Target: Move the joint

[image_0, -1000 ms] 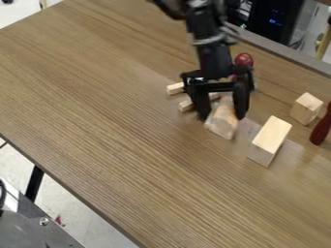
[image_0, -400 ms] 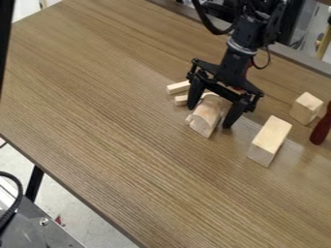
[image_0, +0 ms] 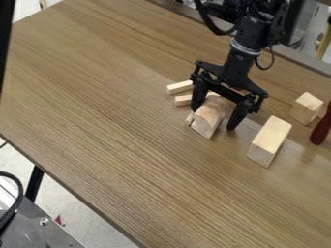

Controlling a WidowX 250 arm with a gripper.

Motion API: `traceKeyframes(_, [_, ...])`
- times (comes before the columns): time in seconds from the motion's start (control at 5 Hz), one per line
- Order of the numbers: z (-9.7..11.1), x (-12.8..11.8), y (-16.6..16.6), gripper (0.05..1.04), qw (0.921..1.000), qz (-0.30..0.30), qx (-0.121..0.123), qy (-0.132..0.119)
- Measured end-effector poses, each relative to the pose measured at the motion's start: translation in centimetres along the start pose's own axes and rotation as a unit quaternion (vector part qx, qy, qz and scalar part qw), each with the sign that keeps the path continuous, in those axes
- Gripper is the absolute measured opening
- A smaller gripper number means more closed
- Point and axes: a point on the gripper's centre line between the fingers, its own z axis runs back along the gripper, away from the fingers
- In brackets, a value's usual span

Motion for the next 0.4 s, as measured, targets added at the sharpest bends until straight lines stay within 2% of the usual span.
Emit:
traceKeyframes(0.2, [1.2,-0.3,-0.1,0.984,0.9992,-0.009,-0.032,-0.020])
traceKeyframes(0.4, [2.7,-0.8,-0.3,0.984,0.9962,-0.020,-0.076,-0.039])
